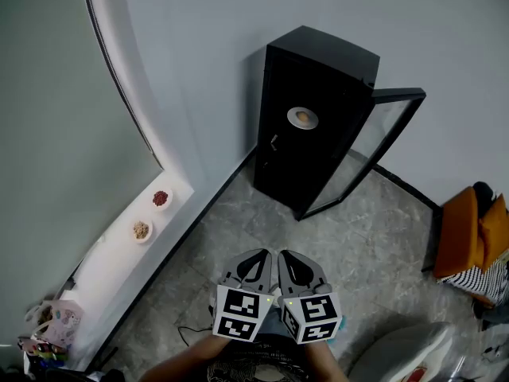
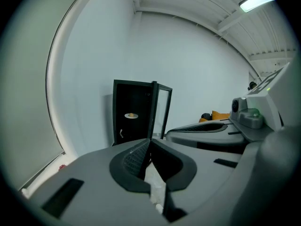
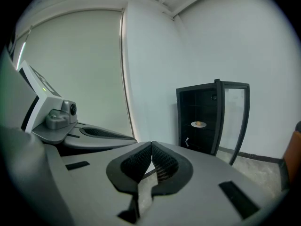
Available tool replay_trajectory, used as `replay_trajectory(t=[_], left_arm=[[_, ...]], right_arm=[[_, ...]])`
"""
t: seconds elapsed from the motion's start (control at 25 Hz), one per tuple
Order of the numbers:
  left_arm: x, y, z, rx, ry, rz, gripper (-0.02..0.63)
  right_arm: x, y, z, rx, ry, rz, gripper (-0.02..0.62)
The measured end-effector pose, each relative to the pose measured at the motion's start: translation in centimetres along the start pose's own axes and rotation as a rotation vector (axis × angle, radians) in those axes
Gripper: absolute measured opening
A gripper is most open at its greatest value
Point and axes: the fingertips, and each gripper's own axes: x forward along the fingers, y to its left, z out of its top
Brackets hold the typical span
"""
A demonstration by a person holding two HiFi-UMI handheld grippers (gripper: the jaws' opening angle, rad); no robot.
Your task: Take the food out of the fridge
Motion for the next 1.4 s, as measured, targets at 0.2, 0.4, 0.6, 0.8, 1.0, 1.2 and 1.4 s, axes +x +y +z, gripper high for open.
replay_trajectory(t=[0.2,0.4,0.6,0.8,1.0,1.2,1.4], left_arm=[[4.4,0.1,2.7,-0.009,0.004,0.012,0.014],[8.2,-0.6,5.4,-0.004,0.002,0.022,0.014],[11.4,-1.5,7.2,0.005,0.012,0.030,0.014],[13.6,-2.3,8.2,0.017,0.023,0.040,0.014],[14.7,-3.0,8.9,0.030,0.028,0.048,0.014],[15.7,-3.0,9.2,0.027,0.032,0.050,0.014],[16.7,-2.8,9.5,0.026,0.037,0.040,0.014]], right_arm=[[2.2,-4.2,2.2,-0.004,0.000,0.012,0.020],[3.7,-8.4,4.1,-0.009,-0.006,0.022,0.020],[4.6,-11.6,5.4,0.010,-0.015,0.038,0.020],[5.1,-14.2,6.1,0.027,-0.025,0.043,0.020],[5.3,-15.6,6.0,0.039,-0.027,0.046,0.020],[5.6,-16.5,6.2,0.042,-0.029,0.047,0.020],[6.3,-16.9,6.5,0.051,-0.027,0.043,0.020]])
